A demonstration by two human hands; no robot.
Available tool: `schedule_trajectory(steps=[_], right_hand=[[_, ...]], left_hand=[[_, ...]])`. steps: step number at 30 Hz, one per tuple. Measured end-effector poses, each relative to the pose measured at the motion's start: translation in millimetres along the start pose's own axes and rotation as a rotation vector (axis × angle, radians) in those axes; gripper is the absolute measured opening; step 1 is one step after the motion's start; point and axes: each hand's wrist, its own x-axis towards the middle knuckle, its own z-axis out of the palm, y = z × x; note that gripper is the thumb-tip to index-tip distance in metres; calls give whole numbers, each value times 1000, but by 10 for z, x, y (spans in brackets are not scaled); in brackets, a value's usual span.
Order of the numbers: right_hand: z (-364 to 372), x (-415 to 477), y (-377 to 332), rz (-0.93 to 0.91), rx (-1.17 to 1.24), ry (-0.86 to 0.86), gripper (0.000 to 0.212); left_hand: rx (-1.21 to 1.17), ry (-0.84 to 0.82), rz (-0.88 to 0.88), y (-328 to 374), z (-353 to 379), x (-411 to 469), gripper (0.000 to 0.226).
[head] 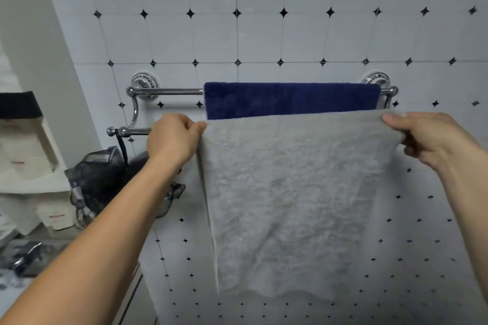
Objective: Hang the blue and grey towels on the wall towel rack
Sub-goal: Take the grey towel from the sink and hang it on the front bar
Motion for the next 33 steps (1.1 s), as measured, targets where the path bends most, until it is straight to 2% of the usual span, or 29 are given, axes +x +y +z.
schedule_trajectory(steps=[5,10,16,20,27,31,33], right_hand=[[-15,-2,89,-2,-96,39,35],[74,-4,266,-24,-96,37,30],[58,-59,295,-5,-143,-71,24],[55,-26,150,-107,-183,24,24],[47,55,105,-127,-281,95,34],[-30,115,116,-213,-469,112,28],[-55,107,188,-285,-600,115,25]], left_hand=[[-141,-40,-17,-42,155,-112,37],[-173,32,14,-38,119,-87,34],[-202,25,31,-108,173,-114,27],[15,100,97,-90,179,-28,29],[26,84,83,-74,159,41,30],[388,94,190,36,84,143,30],[468,118,244,44,36,162,28]])
